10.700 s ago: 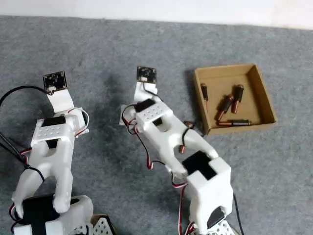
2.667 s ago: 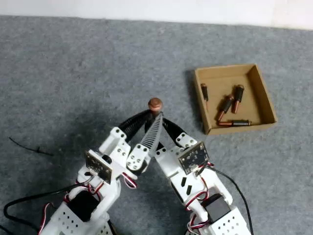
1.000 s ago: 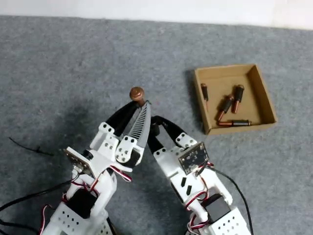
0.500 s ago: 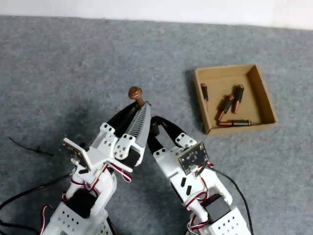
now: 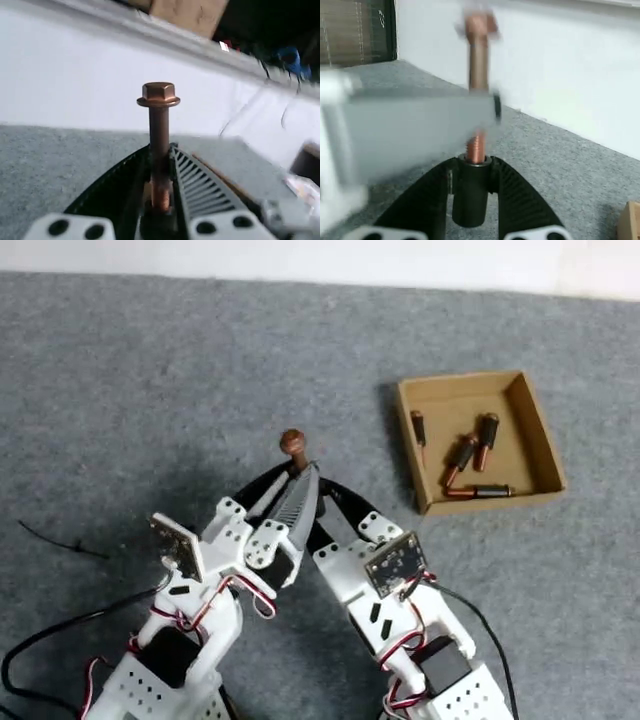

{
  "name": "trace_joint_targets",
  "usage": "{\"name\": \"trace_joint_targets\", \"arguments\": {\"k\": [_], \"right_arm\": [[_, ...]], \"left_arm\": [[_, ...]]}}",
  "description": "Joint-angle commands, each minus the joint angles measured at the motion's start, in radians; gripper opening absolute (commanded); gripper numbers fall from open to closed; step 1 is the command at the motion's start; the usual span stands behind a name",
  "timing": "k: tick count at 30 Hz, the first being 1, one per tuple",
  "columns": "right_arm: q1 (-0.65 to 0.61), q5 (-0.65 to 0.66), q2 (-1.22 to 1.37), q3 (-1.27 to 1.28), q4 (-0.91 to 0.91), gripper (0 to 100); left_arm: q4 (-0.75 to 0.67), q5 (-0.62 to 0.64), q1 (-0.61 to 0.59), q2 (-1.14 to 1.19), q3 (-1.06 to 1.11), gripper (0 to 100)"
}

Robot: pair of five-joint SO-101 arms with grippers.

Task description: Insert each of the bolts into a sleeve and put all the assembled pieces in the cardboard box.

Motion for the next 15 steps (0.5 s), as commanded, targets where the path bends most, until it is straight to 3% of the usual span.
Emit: {"name": "trace_joint_targets", "arguments": {"k": [1,15], "right_arm": [[-0.03,0.009,-0.015,-0.008,-0.03,0.5],[-0.025,0.009,-0.015,-0.01,-0.03,0.5]], "left_arm": [[0.028,0.008,0.071,0.005,0.022,0],[0.031,0.008,0.07,0.005,0.022,0]]}}
